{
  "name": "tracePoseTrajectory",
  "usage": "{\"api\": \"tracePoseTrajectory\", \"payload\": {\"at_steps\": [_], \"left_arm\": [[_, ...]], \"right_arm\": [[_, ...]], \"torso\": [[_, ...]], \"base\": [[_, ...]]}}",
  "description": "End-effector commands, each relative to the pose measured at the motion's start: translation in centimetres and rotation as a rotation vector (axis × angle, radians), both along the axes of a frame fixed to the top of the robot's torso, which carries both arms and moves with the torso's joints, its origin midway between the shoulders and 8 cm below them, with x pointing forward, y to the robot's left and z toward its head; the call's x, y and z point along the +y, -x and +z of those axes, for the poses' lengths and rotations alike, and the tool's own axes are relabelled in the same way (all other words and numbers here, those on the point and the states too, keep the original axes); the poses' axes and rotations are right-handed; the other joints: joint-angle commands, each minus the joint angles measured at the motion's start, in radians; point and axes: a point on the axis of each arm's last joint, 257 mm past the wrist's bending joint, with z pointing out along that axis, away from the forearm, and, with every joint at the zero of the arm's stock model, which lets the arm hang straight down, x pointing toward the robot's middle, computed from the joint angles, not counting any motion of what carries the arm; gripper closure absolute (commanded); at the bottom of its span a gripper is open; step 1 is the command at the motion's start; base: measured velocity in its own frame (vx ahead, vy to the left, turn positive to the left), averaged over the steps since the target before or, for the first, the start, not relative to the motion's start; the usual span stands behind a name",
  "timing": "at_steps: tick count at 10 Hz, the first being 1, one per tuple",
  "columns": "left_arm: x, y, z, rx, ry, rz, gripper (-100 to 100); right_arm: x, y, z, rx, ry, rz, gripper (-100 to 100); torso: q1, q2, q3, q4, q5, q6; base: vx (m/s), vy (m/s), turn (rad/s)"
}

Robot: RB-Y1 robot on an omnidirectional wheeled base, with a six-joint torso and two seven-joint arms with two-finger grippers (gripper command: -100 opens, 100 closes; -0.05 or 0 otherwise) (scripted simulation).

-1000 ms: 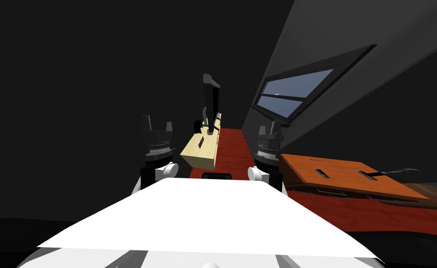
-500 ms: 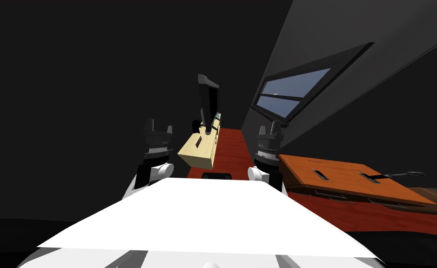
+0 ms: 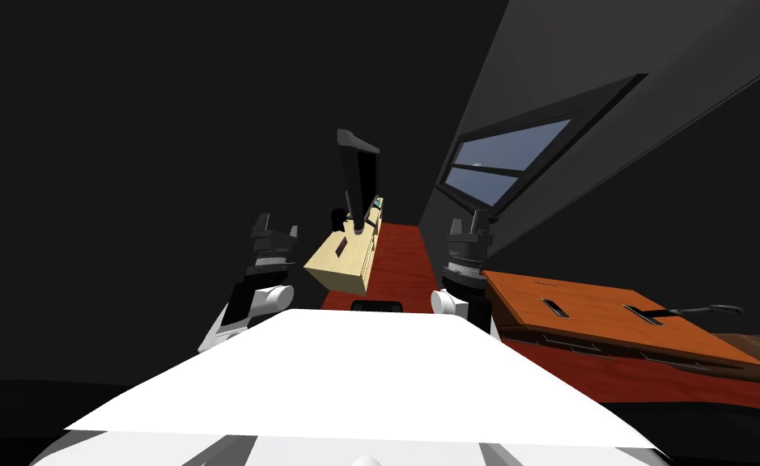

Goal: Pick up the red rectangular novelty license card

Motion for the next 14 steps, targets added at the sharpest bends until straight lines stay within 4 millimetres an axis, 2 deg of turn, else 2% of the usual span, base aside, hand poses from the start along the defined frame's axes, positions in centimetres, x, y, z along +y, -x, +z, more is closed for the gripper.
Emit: {"api": "tracePoseTrajectory", "payload": {"at_steps": [1, 2, 3, 4, 5, 7, 8, 9, 10, 11, 12, 13, 14], "left_arm": [[1.9, -0.4, -1.6, 0.056, 0.044, 0.009, -100], [2.0, -0.6, -2.0, 0.076, 0.049, 0.011, -100], [3.7, -0.7, -3.3, 0.112, 0.087, 0.021, -100], [3.8, -0.9, -3.8, 0.134, 0.093, 0.022, -100], [5.5, -0.8, -5.1, 0.170, 0.134, 0.034, -100], [5.6, -1.0, -5.9, 0.199, 0.141, 0.037, -100], [7.4, -0.9, -7.5, 0.246, 0.188, 0.052, -100], [7.5, -0.9, -7.9, 0.260, 0.192, 0.053, -100], [9.3, -0.6, -9.4, 0.301, 0.240, 0.069, -100], [9.3, -0.7, -10.0, 0.322, 0.246, 0.071, -100], [11.1, -0.2, -11.8, 0.371, 0.300, 0.090, -100], [11.1, -0.2, -12.1, 0.383, 0.303, 0.091, -100], [12.8, 0.5, -13.9, 0.428, 0.357, 0.112, -100]], "right_arm": [[0.0, 0.0, 0.0, 0.000, 0.000, 0.000, 0], [0.0, 0.0, 0.0, 0.000, 0.000, 0.000, 0], [0.0, 0.0, 0.0, 0.000, 0.000, 0.000, 0], [0.0, 0.0, 0.0, 0.000, 0.000, 0.000, 0], [0.0, 0.0, 0.0, 0.000, 0.000, 0.000, 0], [0.0, 0.0, 0.0, 0.000, 0.000, 0.000, 0], [0.0, 0.0, 0.0, 0.000, 0.000, 0.000, 0], [0.0, 0.0, 0.0, 0.000, 0.000, 0.000, 0], [0.0, 0.0, 0.0, 0.000, 0.000, 0.000, 0], [0.0, 0.0, 0.0, 0.000, 0.000, 0.000, 0], [0.0, 0.0, 0.0, 0.000, 0.000, 0.000, 0], [0.0, 0.0, 0.0, 0.000, 0.000, 0.000, 0], [0.0, 0.0, 0.0, 0.000, 0.000, 0.000, 0]], "torso": [[0.000, 0.000, 0.000, 0.000, 0.000, 0.000], [0.001, 0.000, 0.000, 0.000, 0.000, 0.000], [0.002, 0.000, 0.000, 0.000, 0.001, 0.000], [0.001, 0.000, 0.000, 0.000, 0.000, 0.000], [0.003, -0.001, 0.000, 0.000, 0.001, 0.000], [0.003, 0.000, 0.000, 0.000, 0.001, 0.000], [0.005, 0.000, 0.000, 0.000, 0.001, 0.000], [0.005, -0.001, 0.000, 0.000, 0.001, 0.000], [0.004, -0.001, 0.000, 0.000, 0.001, 0.000], [0.003, -0.002, -0.001, 0.000, 0.001, 0.000], [0.003, -0.002, -0.001, -0.001, 0.001, 0.000], [0.002, -0.003, -0.002, -0.001, 0.000, 0.000], [0.003, -0.003, -0.002, -0.001, 0.001, 0.000]], "base": [[0.025, -0.102, 0.013], [0.014, -0.083, 0.013], [0.027, -0.107, 0.009], [0.033, -0.081, 0.016], [0.032, -0.092, 0.004], [0.020, -0.059, 0.007], [0.035, -0.049, -0.003], [0.032, -0.068, 0.007], [0.058, -0.090, 0.003], [0.054, -0.083, 0.003], [0.081, -0.099, -0.009], [0.066, -0.083, 0.007], [0.055, -0.076, 0.062]]}}
